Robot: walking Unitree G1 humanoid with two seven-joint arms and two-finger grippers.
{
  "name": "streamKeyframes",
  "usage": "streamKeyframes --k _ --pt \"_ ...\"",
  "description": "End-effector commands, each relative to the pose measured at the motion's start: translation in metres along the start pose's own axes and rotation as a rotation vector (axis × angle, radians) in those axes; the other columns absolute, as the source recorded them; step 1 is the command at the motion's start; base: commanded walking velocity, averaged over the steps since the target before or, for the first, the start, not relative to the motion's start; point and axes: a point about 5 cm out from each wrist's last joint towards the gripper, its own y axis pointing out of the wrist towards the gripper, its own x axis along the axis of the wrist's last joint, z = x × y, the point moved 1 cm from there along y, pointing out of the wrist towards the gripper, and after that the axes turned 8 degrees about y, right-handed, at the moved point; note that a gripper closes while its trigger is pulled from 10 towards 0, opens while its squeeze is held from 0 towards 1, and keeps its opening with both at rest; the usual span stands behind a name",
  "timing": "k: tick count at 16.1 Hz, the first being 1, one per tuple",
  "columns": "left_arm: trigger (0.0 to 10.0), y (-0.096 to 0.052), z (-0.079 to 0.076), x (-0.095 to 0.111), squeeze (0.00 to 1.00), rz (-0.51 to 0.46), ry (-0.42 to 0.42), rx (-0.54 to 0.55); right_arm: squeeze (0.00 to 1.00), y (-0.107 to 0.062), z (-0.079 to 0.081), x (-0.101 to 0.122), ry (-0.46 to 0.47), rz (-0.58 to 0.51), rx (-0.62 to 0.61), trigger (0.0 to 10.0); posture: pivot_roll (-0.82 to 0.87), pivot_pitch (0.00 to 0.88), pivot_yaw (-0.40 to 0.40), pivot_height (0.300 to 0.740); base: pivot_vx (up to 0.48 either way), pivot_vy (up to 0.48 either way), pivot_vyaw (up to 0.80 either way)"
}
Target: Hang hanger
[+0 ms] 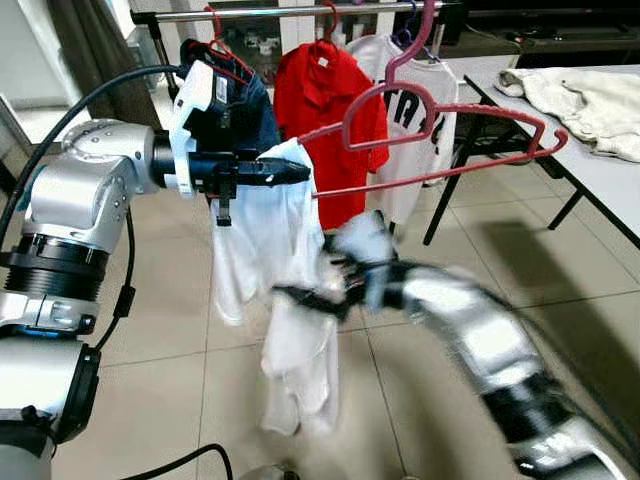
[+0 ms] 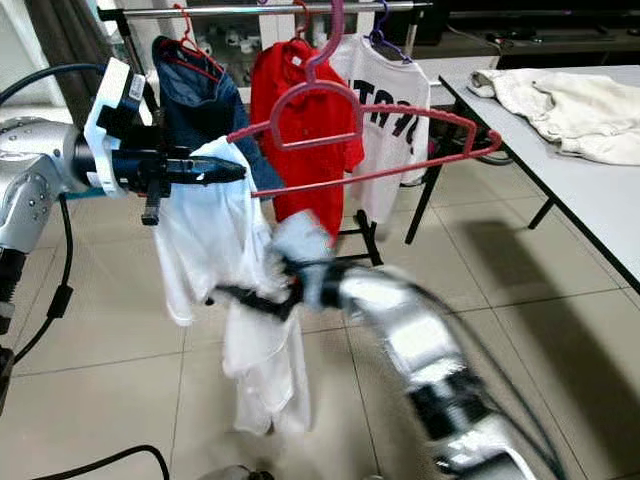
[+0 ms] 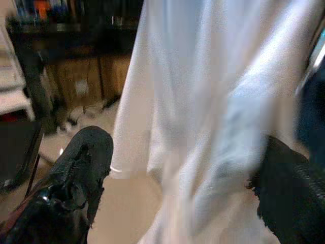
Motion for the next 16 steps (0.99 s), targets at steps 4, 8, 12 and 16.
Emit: streamKeyframes --k 4,8,12,16 --pt "0.0 -0.001 0.005 0.007 0.0 0.013 0.041 0.028 0.0 -0.018 -0.003 0.02 -0.036 -0.094 -0.011 10.0 -0.1 0.0 0.067 0.74 0.0 0.0 0.0" --pt "0.0 0.0 0.014 0.005 0.0 0.051 0.067 0.102 0.0 -0.025 0.007 0.016 -0.037 -0.045 0.023 10.0 -0.1 0.0 0.077 0.74 0.0 0.0 0.0" --pt "0.0 0.003 0.014 0.004 0.0 0.045 0.059 0.104 0.0 -0.032 0.006 0.015 0.007 -0.06 -0.024 10.0 -0.1 0.0 0.083 0.74 0.0 0.0 0.0" --pt "0.0 0.006 0.013 0.004 0.0 0.033 0.056 0.084 0.0 -0.011 0.005 0.011 0.025 -0.064 -0.063 10.0 -0.1 0.0 0.087 0.74 0.0 0.0 0.0"
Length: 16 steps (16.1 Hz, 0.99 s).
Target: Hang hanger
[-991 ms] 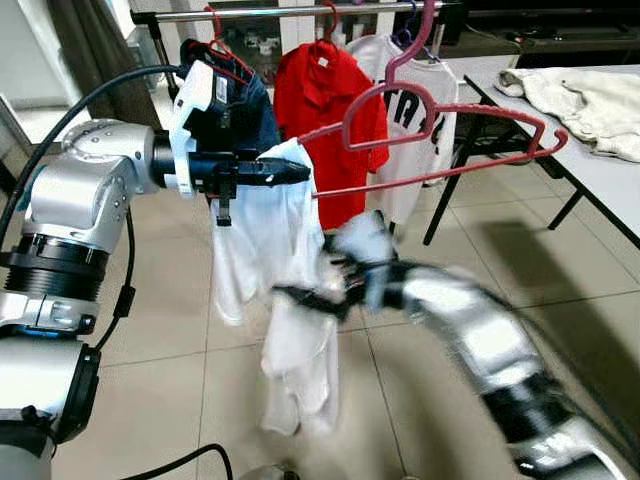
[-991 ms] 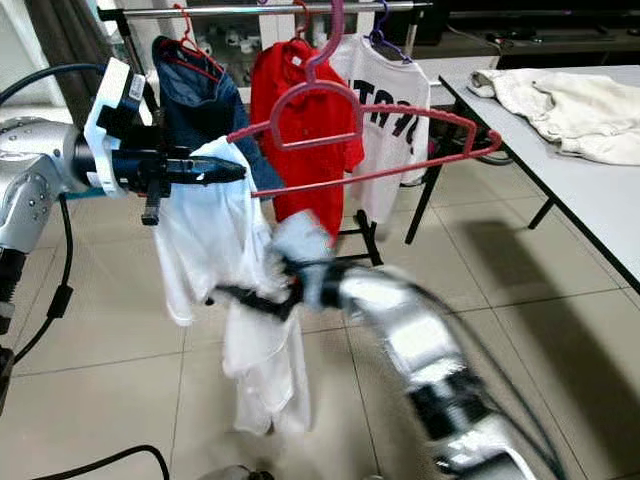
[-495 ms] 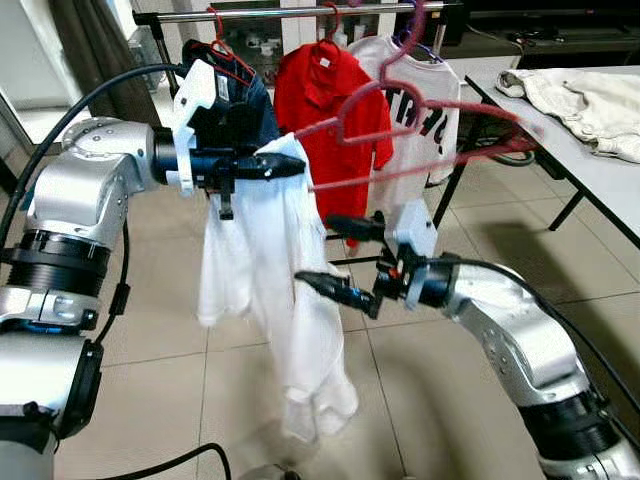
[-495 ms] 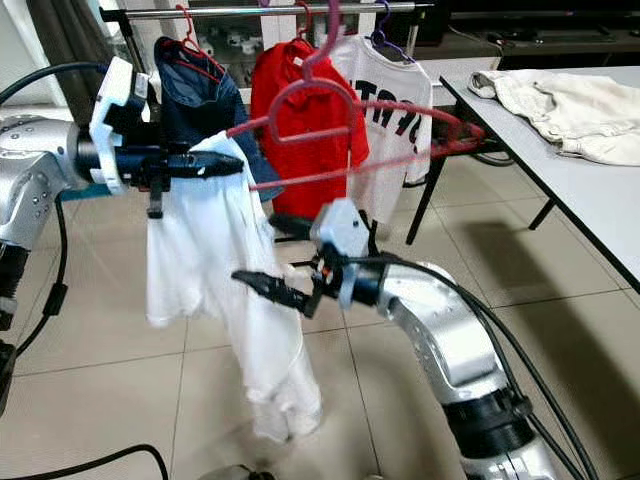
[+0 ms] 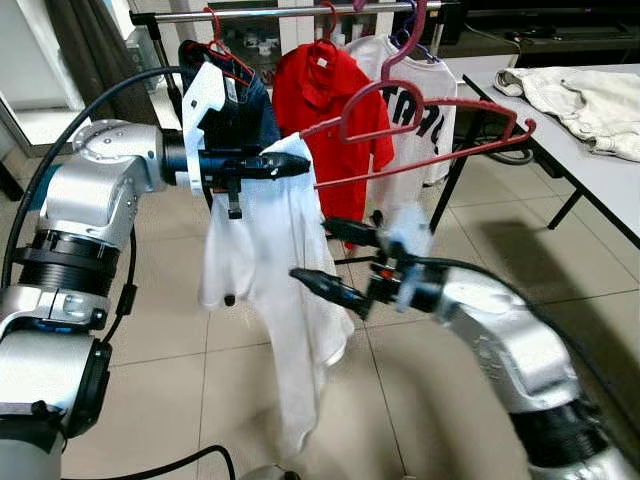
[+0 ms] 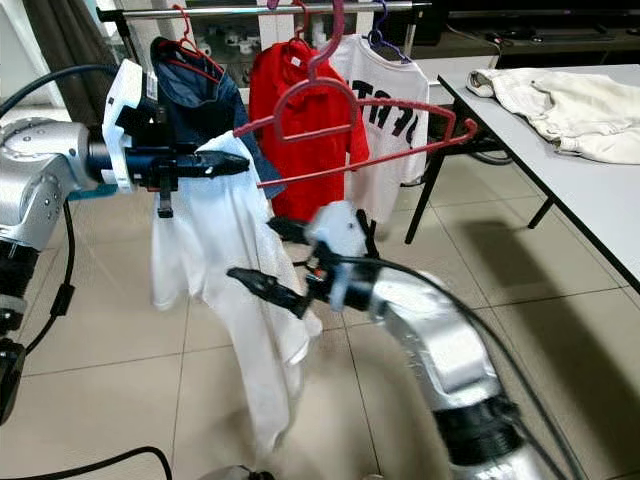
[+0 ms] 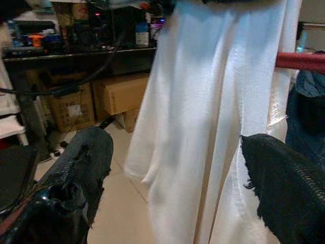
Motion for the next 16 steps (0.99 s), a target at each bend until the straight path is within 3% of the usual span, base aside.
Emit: streamKeyframes --k 1,6,13,15,16 --pt "0.0 0.0 0.004 0.012 0.0 -0.016 0.038 -0.003 0.0 0.004 -0.004 0.003 -0.018 0.0 -0.022 10.0 -0.1 0.0 0.089 0.74 0.0 0.0 0.0" --pt "0.0 0.0 0.004 0.011 0.0 -0.013 0.037 -0.008 0.0 0.013 -0.007 0.007 -0.028 -0.029 -0.063 10.0 -0.1 0.0 0.094 0.74 0.0 0.0 0.0" --pt "0.0 0.002 0.008 0.011 0.0 -0.01 0.041 0.006 0.0 0.013 0.02 0.004 0.014 -0.017 0.143 10.0 -0.1 0.0 0.1 0.74 0.0 0.0 0.0" --pt "0.0 0.001 0.008 0.012 0.0 -0.011 0.042 0.007 0.0 0.014 0.02 -0.001 0.009 0.011 0.151 10.0 -0.1 0.0 0.105 0.74 0.0 0.0 0.0" --pt "0.0 0.002 0.008 0.013 0.0 -0.016 0.041 0.001 0.0 0.016 0.013 -0.005 -0.003 0.03 0.096 10.0 -0.1 0.0 0.107 0.74 0.0 0.0 0.0"
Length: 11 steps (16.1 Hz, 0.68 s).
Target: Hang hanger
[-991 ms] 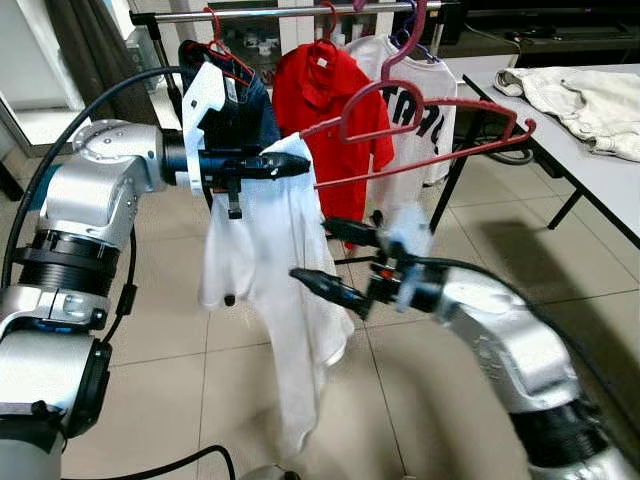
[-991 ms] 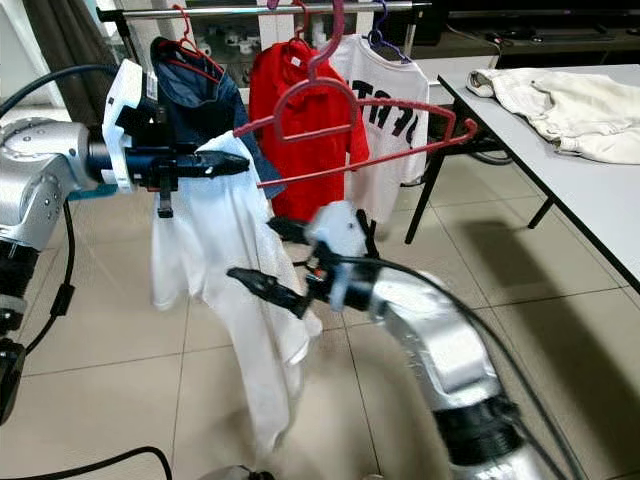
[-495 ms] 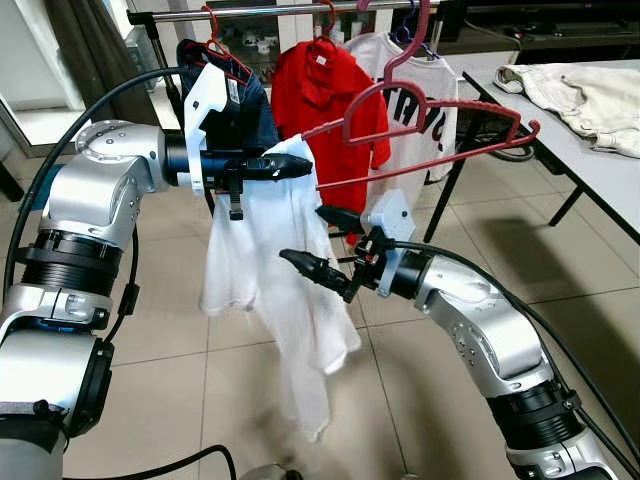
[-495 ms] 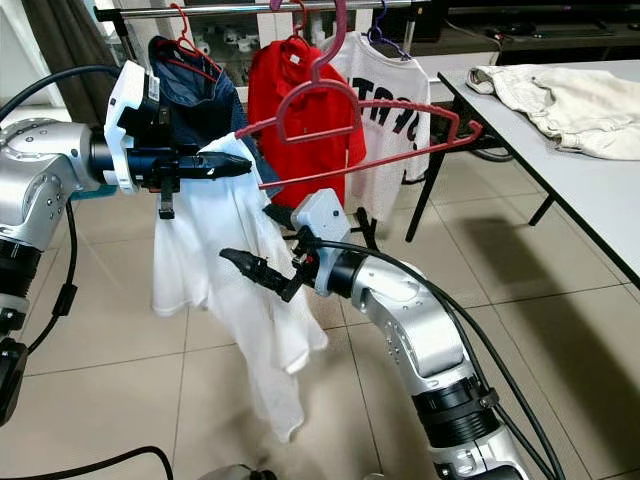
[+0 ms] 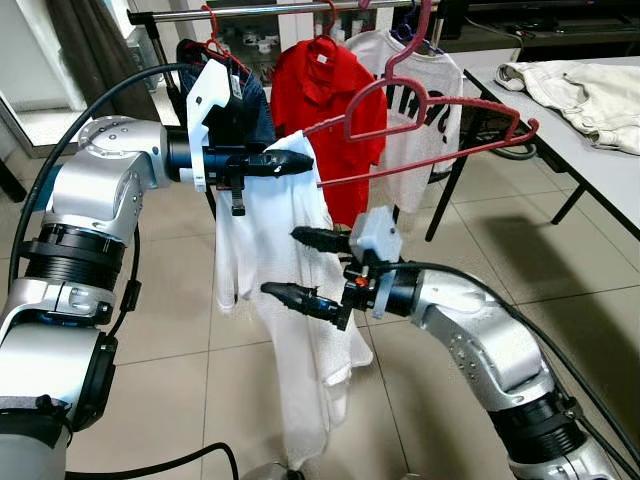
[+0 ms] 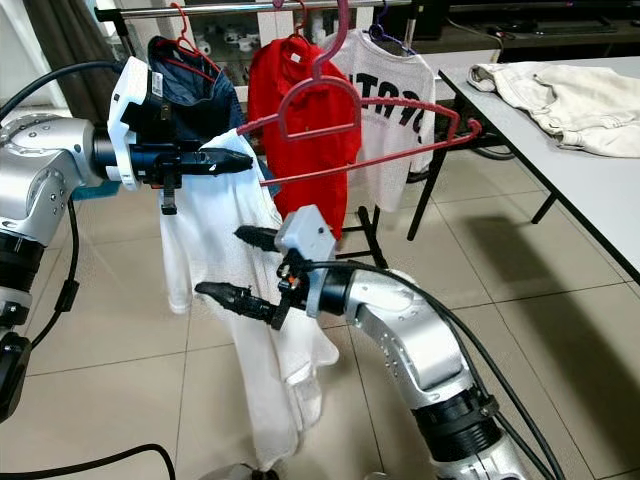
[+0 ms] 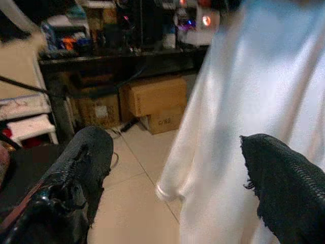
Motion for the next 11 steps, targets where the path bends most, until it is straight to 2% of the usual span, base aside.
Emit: streamKeyframes --k 1,3,7,10,11 --pt "0.0 0.0 0.005 0.013 0.0 -0.019 0.045 0.003 0.0 0.0 -0.006 0.001 -0.015 0.005 -0.041 10.0 -0.1 0.0 0.107 0.74 0.0 0.0 0.0" --pt "0.0 0.0 0.005 0.012 0.0 -0.015 0.046 0.001 0.0 -0.003 -0.011 0.003 -0.013 0.002 -0.074 10.0 -0.1 0.0 0.109 0.74 0.0 0.0 0.0" --pt "0.0 0.0 0.004 0.01 0.0 -0.009 0.042 -0.007 0.0 -0.022 -0.026 0.009 -0.03 -0.014 -0.165 10.0 -0.1 0.0 0.11 0.74 0.0 0.0 0.0" --pt "0.0 0.001 0.004 0.01 0.0 -0.014 0.041 -0.013 0.0 -0.025 -0.031 0.011 -0.034 -0.02 -0.196 10.0 -0.1 0.0 0.111 0.74 0.0 0.0 0.0" --pt "0.0 0.001 0.004 0.01 0.0 -0.015 0.043 -0.012 0.0 -0.021 -0.026 0.011 -0.028 -0.026 -0.163 10.0 -0.1 0.0 0.112 0.74 0.0 0.0 0.0"
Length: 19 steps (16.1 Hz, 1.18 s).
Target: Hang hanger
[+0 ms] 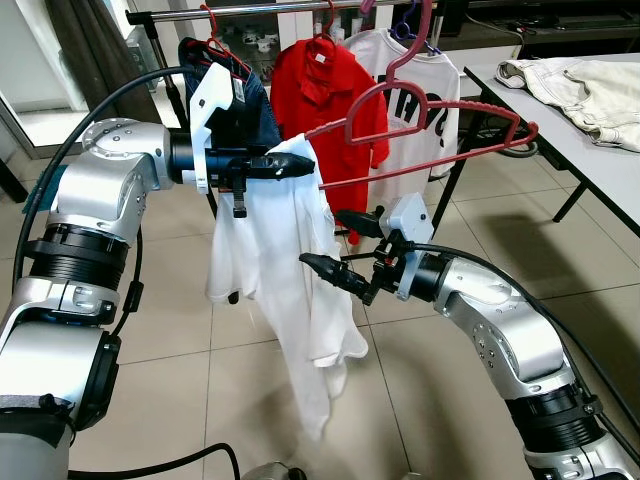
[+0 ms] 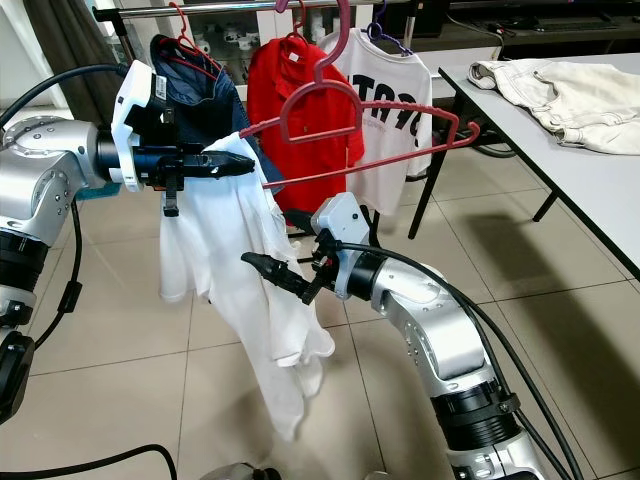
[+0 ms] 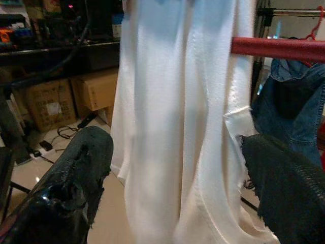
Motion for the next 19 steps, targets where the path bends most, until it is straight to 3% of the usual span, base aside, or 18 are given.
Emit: streamKeyframes --k 1,3,9,15,19 --pt "0.0 -0.001 0.005 0.012 0.0 -0.014 0.05 0.001 0.0 0.004 0.005 0.007 -0.006 -0.026 0.033 10.0 -0.1 0.0 0.112 0.74 0.0 0.0 0.0" --pt "0.0 -0.001 0.005 0.012 0.0 -0.013 0.052 0.004 0.0 0.009 0.014 0.006 0.006 -0.031 0.083 10.0 -0.1 0.0 0.112 0.74 0.0 0.0 0.0" --pt "0.0 0.001 0.005 0.013 0.0 -0.018 0.051 0.001 0.0 0.015 0.022 0.002 0.017 -0.021 0.123 10.0 -0.1 0.0 0.111 0.74 0.0 0.0 0.0" --pt "0.0 0.0 0.005 0.014 0.0 -0.021 0.053 -0.002 0.0 0.015 0.011 -0.003 -0.003 0.013 0.05 10.0 -0.1 0.0 0.115 0.74 0.0 0.0 0.0" --pt "0.0 0.003 0.005 0.014 0.0 -0.02 0.051 -0.011 0.0 0.004 0.007 0.001 0.008 -0.011 0.045 10.0 -0.11 0.0 0.125 0.74 0.0 0.0 0.0"
